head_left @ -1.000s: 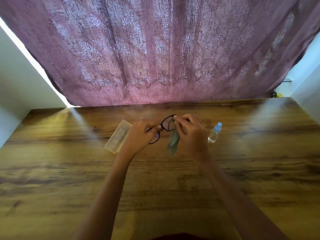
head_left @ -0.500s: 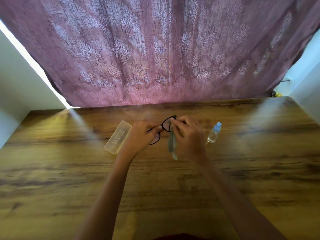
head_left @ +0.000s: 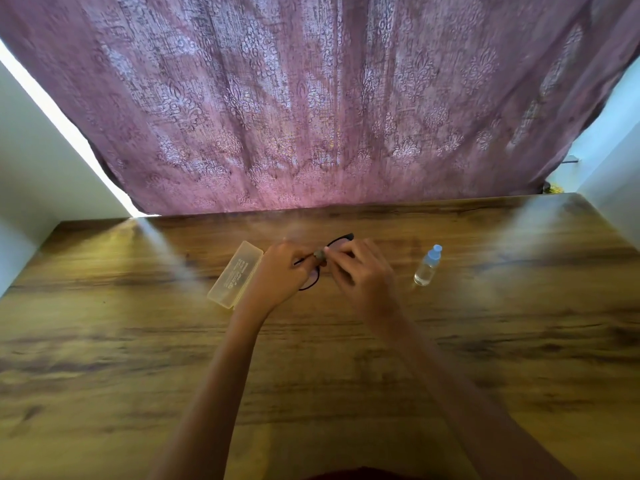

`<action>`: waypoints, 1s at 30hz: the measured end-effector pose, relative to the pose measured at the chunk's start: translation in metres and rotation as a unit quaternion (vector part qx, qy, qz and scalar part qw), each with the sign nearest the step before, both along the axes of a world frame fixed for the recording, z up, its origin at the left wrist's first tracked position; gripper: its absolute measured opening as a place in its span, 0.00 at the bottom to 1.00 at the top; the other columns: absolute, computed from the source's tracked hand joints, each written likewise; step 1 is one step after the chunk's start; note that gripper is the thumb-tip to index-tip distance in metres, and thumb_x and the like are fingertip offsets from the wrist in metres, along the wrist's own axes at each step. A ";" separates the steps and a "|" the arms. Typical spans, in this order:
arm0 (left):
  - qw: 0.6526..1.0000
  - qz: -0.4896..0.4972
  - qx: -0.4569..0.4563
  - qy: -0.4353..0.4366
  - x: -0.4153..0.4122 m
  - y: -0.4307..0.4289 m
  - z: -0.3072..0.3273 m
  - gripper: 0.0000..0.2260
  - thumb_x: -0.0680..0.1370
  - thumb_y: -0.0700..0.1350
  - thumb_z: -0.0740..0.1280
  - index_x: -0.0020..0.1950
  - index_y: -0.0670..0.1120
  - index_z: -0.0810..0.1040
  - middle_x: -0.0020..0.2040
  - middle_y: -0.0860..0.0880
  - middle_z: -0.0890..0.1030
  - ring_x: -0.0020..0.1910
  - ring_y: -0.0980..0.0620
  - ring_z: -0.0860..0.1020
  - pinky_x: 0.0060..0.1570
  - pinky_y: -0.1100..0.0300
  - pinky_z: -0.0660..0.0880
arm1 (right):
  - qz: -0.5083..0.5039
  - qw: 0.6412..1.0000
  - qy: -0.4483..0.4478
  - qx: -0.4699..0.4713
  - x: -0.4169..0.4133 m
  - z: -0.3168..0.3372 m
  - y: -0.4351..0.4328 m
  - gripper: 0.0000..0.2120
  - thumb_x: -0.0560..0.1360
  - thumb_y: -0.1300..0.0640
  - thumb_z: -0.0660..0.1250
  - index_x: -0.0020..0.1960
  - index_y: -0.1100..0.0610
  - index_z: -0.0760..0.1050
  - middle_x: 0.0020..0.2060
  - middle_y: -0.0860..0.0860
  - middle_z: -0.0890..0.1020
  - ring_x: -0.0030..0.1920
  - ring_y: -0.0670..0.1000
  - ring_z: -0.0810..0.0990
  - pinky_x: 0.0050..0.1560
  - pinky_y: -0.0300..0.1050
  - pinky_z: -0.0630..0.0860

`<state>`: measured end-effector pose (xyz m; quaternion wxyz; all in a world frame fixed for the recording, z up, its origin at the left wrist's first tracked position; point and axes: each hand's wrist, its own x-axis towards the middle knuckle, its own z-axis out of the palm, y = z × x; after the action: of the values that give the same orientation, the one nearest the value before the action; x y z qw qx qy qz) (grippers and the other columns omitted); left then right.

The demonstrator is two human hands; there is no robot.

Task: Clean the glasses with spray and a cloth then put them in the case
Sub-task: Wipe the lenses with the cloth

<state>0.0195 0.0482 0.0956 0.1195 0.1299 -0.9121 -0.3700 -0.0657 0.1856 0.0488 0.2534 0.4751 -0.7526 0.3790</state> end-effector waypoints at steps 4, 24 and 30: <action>1.000 0.008 -0.013 -0.012 0.006 0.003 0.012 0.11 0.79 0.39 0.64 0.42 0.35 0.81 0.36 0.38 0.81 0.38 0.44 0.77 0.43 0.53 0.69 | 0.013 1.000 0.016 0.004 0.000 -0.008 0.005 0.08 0.75 0.61 0.69 0.52 0.62 0.82 0.40 0.53 0.80 0.40 0.52 0.77 0.39 0.48 0.77; 0.999 0.033 -0.015 0.022 0.006 -0.001 0.007 0.07 0.78 0.40 0.67 0.46 0.42 0.85 0.42 0.49 0.85 0.41 0.64 0.75 0.40 0.78 0.66 | -0.037 0.999 -0.022 0.011 -0.020 -0.006 0.012 0.09 0.71 0.63 0.73 0.52 0.62 0.82 0.39 0.53 0.79 0.40 0.51 0.76 0.38 0.43 0.75; 1.000 -0.002 -0.009 -0.006 -0.002 -0.005 -0.008 0.09 0.78 0.39 0.64 0.42 0.39 0.83 0.38 0.42 0.83 0.40 0.45 0.80 0.48 0.56 0.69 | 0.002 0.999 0.005 0.033 -0.002 -0.007 0.004 0.08 0.74 0.60 0.68 0.51 0.62 0.82 0.41 0.53 0.80 0.42 0.51 0.77 0.38 0.46 0.78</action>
<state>0.0171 0.0431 0.0874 0.1148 0.1294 -0.9162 -0.3614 -0.0673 0.1891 0.0419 0.2404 0.4870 -0.7624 0.3519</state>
